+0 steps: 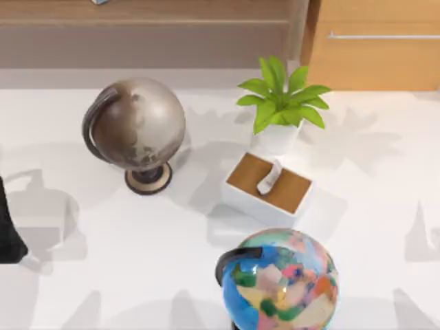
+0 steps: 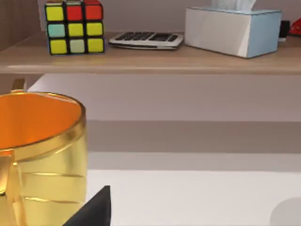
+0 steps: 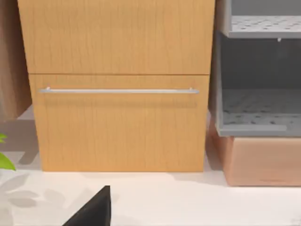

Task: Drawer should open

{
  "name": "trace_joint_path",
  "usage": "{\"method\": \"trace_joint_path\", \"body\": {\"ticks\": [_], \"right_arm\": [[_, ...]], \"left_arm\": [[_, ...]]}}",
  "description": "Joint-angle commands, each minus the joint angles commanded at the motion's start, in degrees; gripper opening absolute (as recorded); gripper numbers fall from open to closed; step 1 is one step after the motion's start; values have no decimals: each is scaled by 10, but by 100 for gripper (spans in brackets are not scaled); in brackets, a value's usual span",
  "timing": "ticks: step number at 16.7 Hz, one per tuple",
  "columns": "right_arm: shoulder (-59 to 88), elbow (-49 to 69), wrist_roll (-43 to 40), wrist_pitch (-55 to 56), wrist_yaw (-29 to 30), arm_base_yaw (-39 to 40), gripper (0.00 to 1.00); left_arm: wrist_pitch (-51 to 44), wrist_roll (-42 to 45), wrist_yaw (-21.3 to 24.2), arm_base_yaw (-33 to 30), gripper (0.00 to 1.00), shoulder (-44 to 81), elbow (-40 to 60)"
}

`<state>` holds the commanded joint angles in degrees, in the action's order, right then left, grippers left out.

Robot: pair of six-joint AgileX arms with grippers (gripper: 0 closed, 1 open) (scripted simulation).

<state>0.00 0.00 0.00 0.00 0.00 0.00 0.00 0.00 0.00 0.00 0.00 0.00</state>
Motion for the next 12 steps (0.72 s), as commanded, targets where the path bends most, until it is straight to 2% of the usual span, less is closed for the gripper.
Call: {"method": "trace_joint_path", "body": {"ticks": [3,5,12], "right_arm": [[8,7,0,4,-6,-6,100],[39,36,0,20,-31,-28,100],[318,219,6,118,-188,-191,100]], "left_arm": [[0,0,0,0,100,0,0],[0,0,0,0,100,0,0],[0,0,0,0,100,0,0]]}}
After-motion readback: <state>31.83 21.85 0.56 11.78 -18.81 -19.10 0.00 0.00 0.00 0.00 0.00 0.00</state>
